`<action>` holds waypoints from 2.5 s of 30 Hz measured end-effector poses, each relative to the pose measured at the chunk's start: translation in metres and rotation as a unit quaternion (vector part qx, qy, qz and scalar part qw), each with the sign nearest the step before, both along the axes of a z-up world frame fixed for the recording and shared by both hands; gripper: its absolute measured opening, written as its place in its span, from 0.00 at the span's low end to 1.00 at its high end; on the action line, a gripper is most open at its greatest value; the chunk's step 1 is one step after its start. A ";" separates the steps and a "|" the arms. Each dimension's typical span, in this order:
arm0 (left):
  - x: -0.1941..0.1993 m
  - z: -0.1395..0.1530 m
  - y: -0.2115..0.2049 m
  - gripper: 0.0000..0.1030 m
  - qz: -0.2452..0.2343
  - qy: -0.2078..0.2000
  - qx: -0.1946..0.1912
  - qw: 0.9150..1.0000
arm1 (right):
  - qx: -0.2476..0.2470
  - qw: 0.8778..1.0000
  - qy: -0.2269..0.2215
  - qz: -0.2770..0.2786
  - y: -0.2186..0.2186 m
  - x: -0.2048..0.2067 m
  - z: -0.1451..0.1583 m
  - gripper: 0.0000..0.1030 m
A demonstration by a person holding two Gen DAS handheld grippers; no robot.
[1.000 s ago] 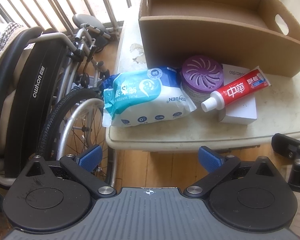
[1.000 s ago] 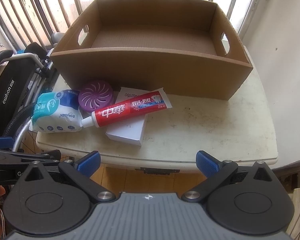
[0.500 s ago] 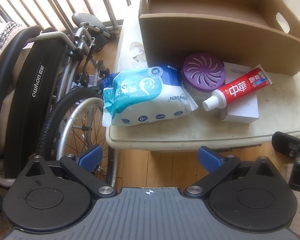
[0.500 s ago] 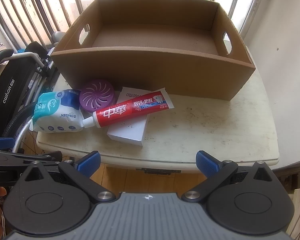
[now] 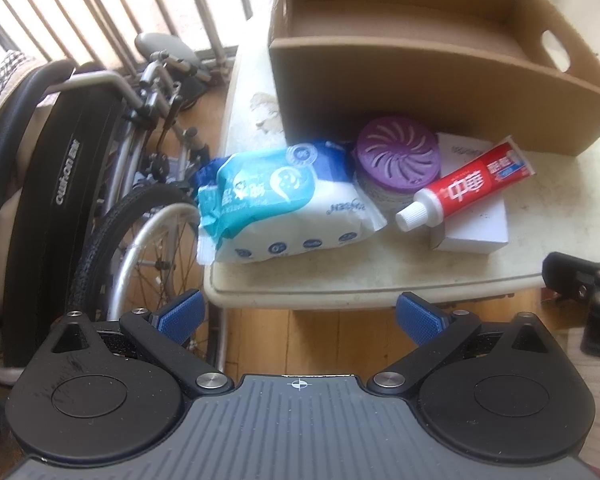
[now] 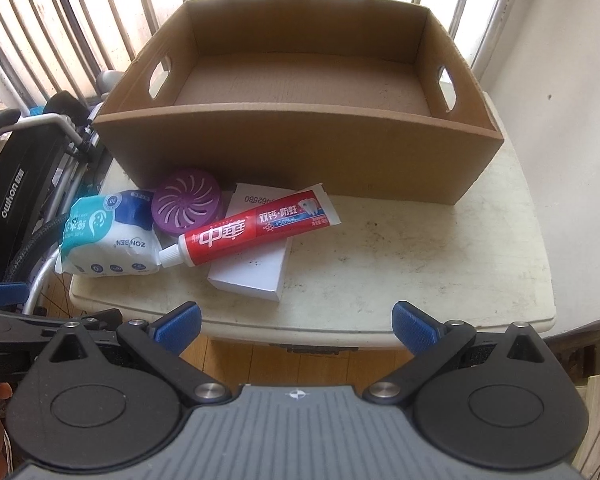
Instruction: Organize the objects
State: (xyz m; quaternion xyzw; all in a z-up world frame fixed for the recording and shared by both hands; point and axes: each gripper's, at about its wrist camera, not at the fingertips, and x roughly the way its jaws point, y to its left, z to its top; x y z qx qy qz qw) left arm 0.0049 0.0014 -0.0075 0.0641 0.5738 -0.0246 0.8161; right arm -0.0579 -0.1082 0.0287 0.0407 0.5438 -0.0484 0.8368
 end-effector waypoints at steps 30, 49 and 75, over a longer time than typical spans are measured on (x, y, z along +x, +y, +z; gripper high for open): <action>0.000 0.024 -0.035 0.95 -0.120 -0.115 -0.052 0.985 | 0.183 0.965 -0.106 -0.157 -0.064 0.013 -0.022 1.00; 0.028 -0.008 -0.074 0.72 -0.136 -0.063 -0.068 0.986 | 0.285 0.943 -0.074 -0.157 -0.073 0.062 -0.077 0.61; 0.011 -0.008 -0.088 0.64 -0.169 -0.054 -0.065 0.982 | 0.335 0.927 -0.042 -0.162 -0.072 0.067 -0.101 0.32</action>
